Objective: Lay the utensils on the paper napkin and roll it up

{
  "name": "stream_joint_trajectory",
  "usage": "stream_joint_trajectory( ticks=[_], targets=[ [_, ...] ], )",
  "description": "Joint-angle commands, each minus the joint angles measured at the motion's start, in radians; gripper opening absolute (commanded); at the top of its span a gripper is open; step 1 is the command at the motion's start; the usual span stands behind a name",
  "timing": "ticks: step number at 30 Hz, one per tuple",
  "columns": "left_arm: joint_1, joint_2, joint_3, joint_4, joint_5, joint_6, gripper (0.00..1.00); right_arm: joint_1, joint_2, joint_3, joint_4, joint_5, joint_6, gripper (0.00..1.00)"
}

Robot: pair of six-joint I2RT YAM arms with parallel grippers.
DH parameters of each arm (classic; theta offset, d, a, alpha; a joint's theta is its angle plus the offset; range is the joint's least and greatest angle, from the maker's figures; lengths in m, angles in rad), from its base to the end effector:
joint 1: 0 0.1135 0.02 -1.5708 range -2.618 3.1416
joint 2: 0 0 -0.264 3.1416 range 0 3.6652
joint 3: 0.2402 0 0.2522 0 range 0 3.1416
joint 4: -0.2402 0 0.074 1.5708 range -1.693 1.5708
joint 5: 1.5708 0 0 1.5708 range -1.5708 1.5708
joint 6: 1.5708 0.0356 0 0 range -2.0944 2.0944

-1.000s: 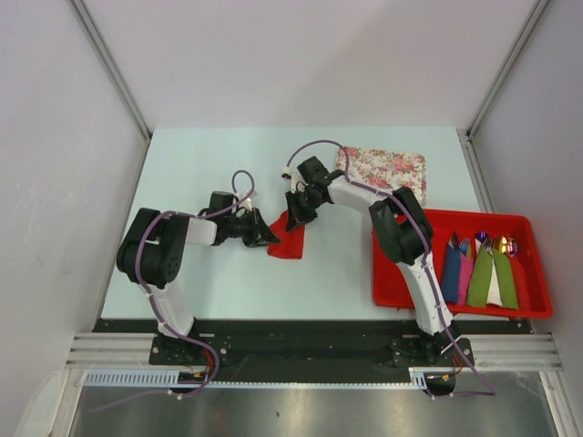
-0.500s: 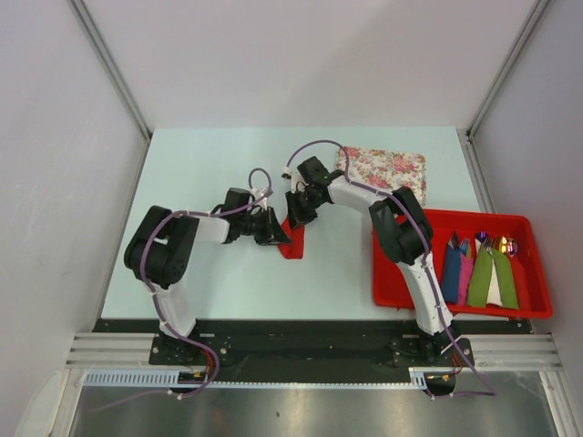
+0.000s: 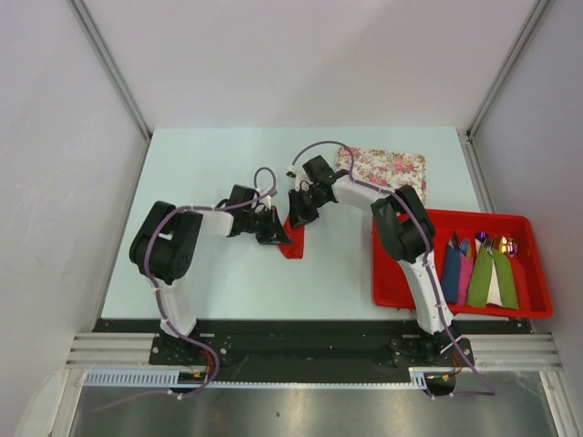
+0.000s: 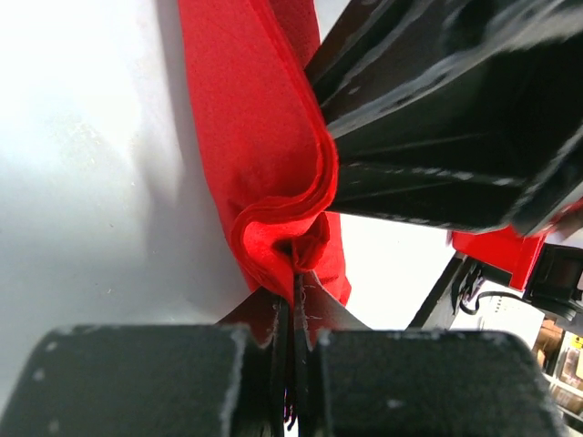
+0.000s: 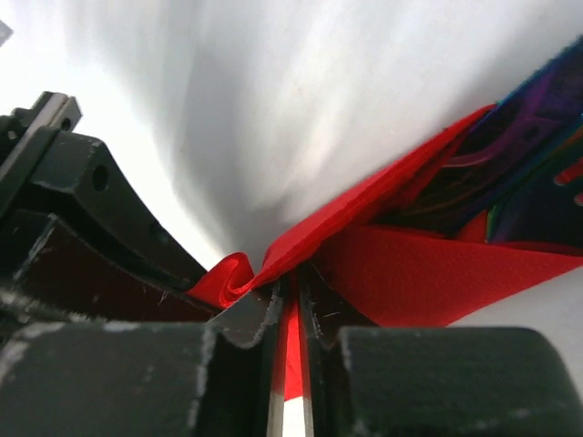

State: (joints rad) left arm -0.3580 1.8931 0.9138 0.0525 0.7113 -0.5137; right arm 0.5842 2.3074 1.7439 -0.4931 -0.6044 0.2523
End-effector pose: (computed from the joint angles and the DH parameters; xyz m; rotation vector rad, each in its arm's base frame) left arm 0.3203 -0.1446 0.1133 0.1183 2.6015 -1.2343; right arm 0.3953 0.2856 0.1390 -0.6696 2.6473 1.0659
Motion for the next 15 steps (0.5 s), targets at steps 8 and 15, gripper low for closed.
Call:
stream_joint_trajectory(
  ticks=[8,15],
  targets=[
    [-0.007,0.052,0.008,-0.099,-0.116,0.061,0.0,-0.076,-0.128,-0.092,0.126,-0.215,0.105,0.13],
    [-0.007,0.046,0.017,-0.098,-0.11,0.063,0.0,-0.075,-0.079,-0.127,0.119,-0.147,0.071,0.07]
  ],
)
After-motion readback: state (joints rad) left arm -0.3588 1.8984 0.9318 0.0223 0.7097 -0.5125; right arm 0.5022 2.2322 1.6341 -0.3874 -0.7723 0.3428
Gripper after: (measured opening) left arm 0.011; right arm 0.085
